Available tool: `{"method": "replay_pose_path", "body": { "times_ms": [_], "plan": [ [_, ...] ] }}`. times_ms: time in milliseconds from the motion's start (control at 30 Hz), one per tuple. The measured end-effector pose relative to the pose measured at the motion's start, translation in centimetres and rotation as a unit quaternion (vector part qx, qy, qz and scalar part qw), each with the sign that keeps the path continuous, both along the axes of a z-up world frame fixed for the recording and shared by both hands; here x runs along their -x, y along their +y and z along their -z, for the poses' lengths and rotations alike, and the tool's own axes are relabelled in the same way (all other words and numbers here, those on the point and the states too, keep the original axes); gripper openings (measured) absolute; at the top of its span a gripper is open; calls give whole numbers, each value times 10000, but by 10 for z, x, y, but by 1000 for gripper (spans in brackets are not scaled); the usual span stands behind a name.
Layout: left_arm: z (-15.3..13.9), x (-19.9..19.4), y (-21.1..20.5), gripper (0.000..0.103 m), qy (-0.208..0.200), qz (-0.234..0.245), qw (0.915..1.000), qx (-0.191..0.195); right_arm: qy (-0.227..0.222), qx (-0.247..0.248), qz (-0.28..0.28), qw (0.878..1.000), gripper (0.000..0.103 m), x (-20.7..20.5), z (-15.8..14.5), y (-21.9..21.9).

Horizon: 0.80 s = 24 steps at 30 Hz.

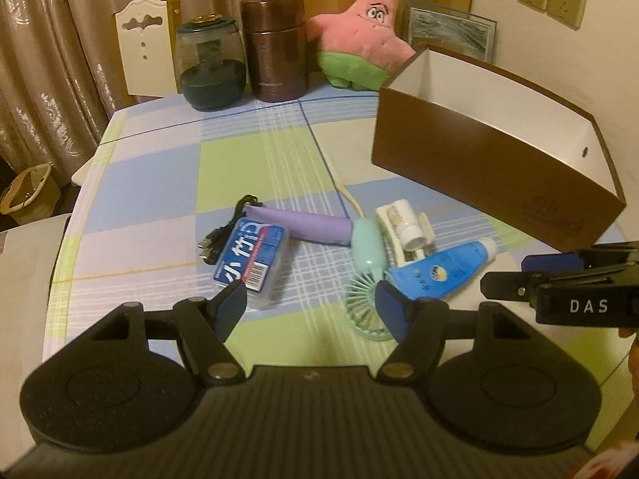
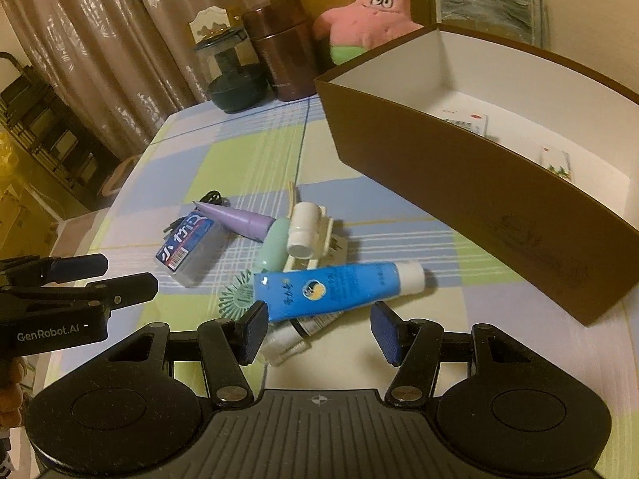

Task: Organize rigid objects
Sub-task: 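Grasp the blue floss-pick case with left tool while right tool grasps the white bottle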

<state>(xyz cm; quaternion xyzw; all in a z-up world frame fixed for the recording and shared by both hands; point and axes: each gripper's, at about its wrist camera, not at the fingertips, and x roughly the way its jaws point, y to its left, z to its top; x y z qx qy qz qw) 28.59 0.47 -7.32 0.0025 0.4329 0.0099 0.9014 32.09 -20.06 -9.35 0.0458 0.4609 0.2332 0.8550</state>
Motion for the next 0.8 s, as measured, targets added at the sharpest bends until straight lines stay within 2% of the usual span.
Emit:
{"method": "replay_pose_path", "body": {
  "times_ms": [400,633,800],
  "plan": [
    [15,-25,25,69,-31,-107,9999,3,-131,8,-75,9999,58,-26,11,28],
    [32,-43,38,66,54,-60,10000,-25,-154,35,-110,9998,57,-43,21,42],
    [45,-55,47,65,182,-33,9998,-45,-228,97,-109,9996,53,-55,27,51]
  ]
}}
